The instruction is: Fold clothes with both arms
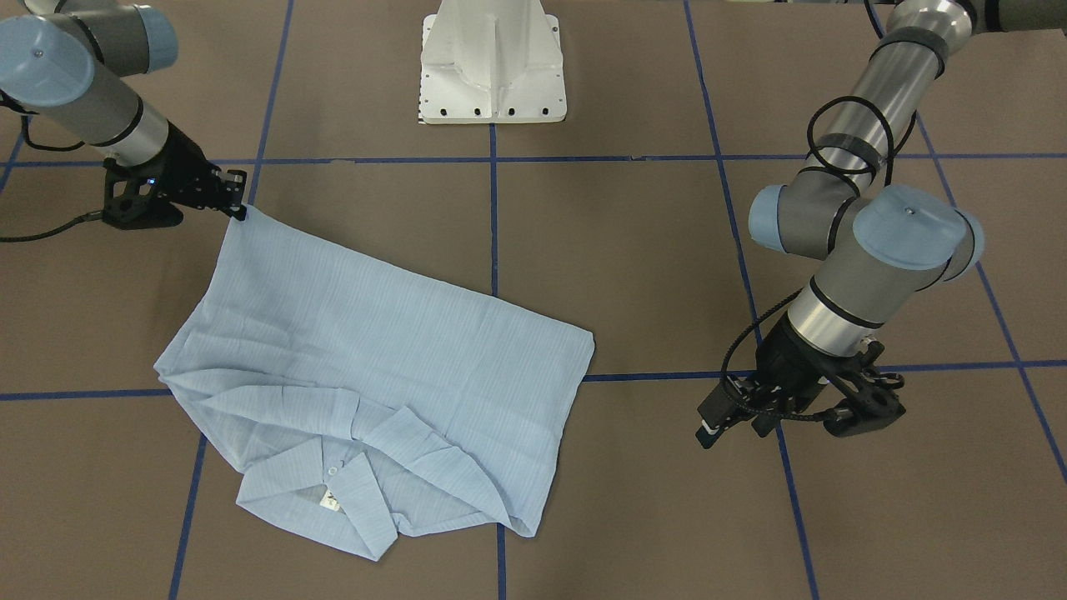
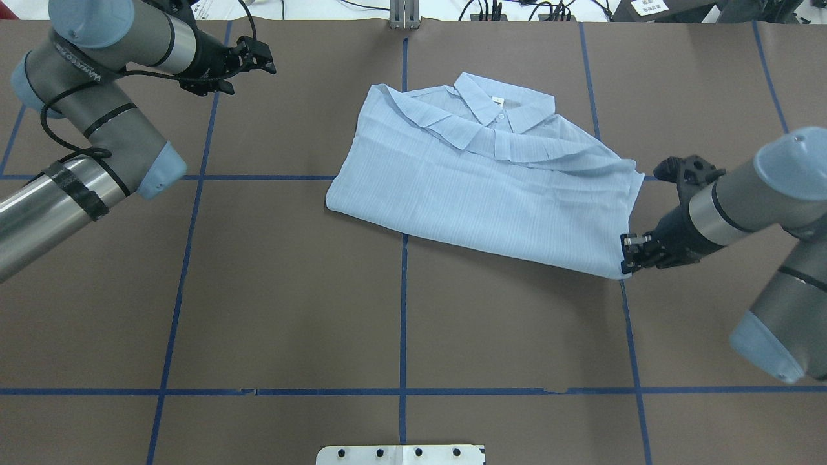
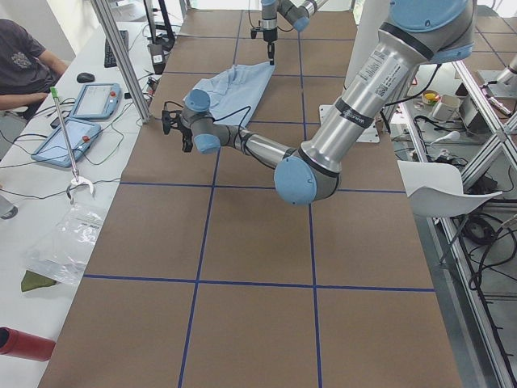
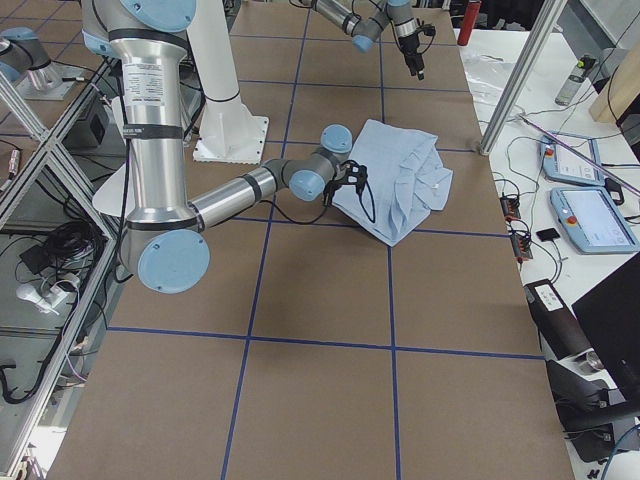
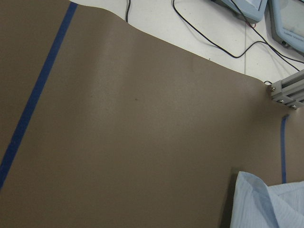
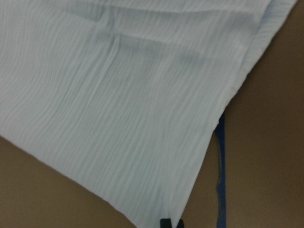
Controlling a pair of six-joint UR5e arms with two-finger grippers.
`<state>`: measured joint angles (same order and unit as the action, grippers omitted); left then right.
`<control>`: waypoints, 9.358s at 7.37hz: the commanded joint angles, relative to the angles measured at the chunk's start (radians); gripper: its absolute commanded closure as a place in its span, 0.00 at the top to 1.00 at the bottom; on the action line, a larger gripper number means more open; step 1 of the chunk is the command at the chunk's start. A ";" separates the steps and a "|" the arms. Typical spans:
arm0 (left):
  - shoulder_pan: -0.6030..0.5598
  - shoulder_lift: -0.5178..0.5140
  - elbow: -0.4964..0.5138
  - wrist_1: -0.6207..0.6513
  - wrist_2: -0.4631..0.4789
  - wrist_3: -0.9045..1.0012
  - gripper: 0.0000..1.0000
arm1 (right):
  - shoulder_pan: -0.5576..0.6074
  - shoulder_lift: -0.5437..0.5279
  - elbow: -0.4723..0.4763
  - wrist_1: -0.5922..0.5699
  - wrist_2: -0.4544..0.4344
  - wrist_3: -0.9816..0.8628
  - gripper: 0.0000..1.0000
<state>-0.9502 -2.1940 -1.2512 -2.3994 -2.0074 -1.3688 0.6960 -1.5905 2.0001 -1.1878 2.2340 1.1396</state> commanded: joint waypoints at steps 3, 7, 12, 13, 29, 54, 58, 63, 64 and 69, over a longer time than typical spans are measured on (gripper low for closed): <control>0.002 0.022 -0.025 -0.001 0.006 -0.023 0.99 | -0.407 -0.081 0.218 0.002 -0.016 0.019 0.00; 0.019 0.023 -0.062 0.000 0.024 -0.026 0.99 | -0.446 -0.092 0.226 0.002 -0.045 0.028 1.00; 0.206 0.177 -0.350 0.063 0.042 -0.255 0.99 | -0.103 0.072 0.175 -0.010 -0.194 0.022 1.00; 0.279 0.166 -0.432 0.233 0.115 -0.294 0.99 | -0.063 0.078 0.160 -0.010 -0.189 0.008 1.00; 0.510 -0.110 -0.214 0.582 0.345 -0.375 0.52 | 0.080 0.349 -0.004 -0.421 -0.108 -0.354 1.00; 0.205 -0.368 0.427 -0.015 0.430 0.074 0.00 | 0.073 0.360 -0.006 -0.403 -0.096 -0.233 1.00; 0.165 -0.354 0.362 0.003 0.373 0.093 1.00 | 0.005 0.395 -0.021 -0.411 -0.169 -0.235 1.00; 0.156 0.031 -0.312 0.390 0.223 0.111 1.00 | -0.177 0.512 -0.137 -0.421 -0.414 -0.233 1.00; 0.163 0.054 -0.417 0.490 0.198 0.111 1.00 | -0.225 0.539 -0.186 -0.420 -0.481 -0.233 1.00; 0.169 0.074 -0.445 0.510 0.134 0.100 1.00 | -0.319 0.578 -0.280 -0.420 -0.562 -0.248 1.00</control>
<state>-0.7831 -2.1245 -1.6993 -1.8880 -1.8708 -1.2684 0.3856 -1.0141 1.7251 -1.6062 1.6748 0.8936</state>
